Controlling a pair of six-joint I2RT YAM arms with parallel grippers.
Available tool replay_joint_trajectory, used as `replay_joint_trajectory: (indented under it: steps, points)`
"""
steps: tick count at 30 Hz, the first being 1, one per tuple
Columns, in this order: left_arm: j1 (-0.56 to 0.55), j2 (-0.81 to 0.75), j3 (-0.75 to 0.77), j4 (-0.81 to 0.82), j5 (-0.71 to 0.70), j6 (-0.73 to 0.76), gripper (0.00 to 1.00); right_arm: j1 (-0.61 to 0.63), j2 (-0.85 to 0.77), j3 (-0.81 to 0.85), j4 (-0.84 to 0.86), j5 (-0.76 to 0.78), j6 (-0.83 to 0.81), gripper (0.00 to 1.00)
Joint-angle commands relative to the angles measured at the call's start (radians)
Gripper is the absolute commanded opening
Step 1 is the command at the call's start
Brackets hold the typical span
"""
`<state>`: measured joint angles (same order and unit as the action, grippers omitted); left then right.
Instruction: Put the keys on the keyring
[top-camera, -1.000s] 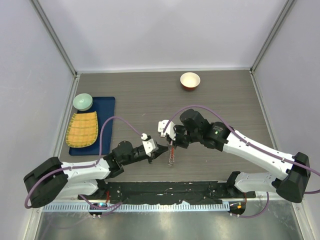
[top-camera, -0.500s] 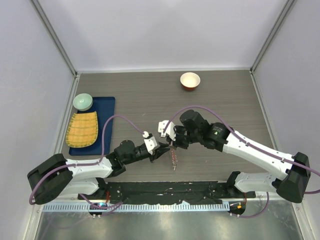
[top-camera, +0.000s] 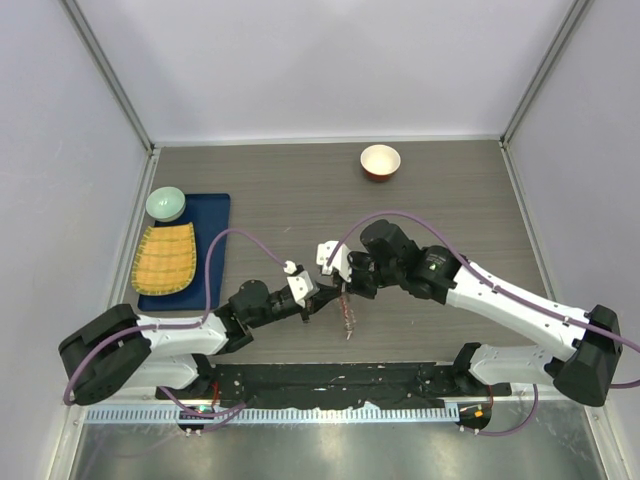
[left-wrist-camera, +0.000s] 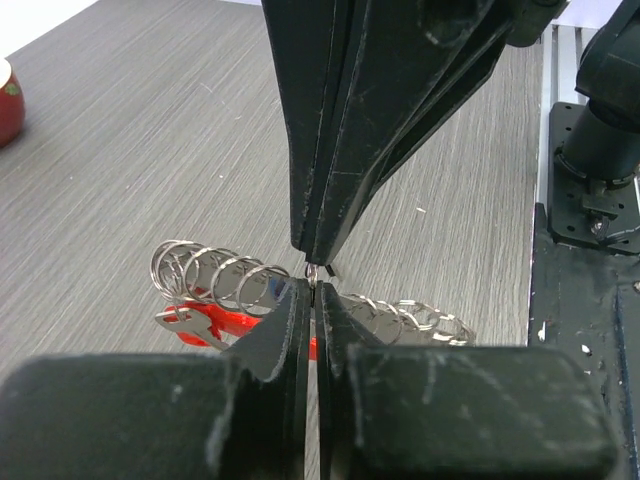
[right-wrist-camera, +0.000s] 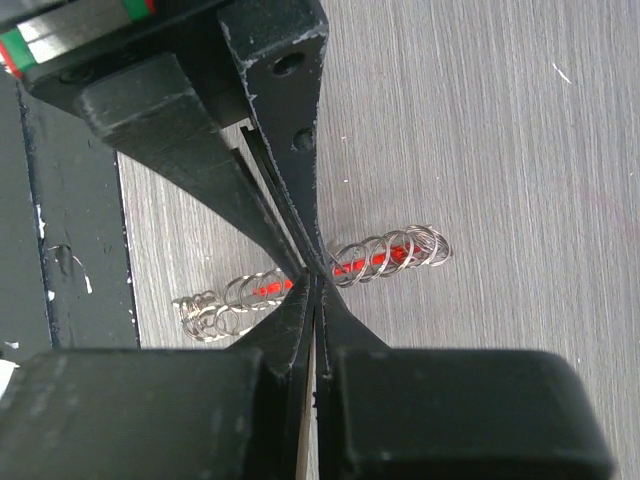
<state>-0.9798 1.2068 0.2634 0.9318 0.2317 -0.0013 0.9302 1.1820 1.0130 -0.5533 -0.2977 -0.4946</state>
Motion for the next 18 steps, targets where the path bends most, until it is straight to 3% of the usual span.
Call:
replay_joint_trajectory:
  steps: [1,18]
  points:
    - [-0.002,0.01,0.036,0.076,0.014,-0.02,0.0,0.007,-0.045,0.004,0.059,-0.015,0.008,0.01]
    - [-0.002,-0.127,-0.053,0.113,-0.091,0.024,0.0,-0.01,-0.143,-0.111,0.115,0.331,0.217,0.01]
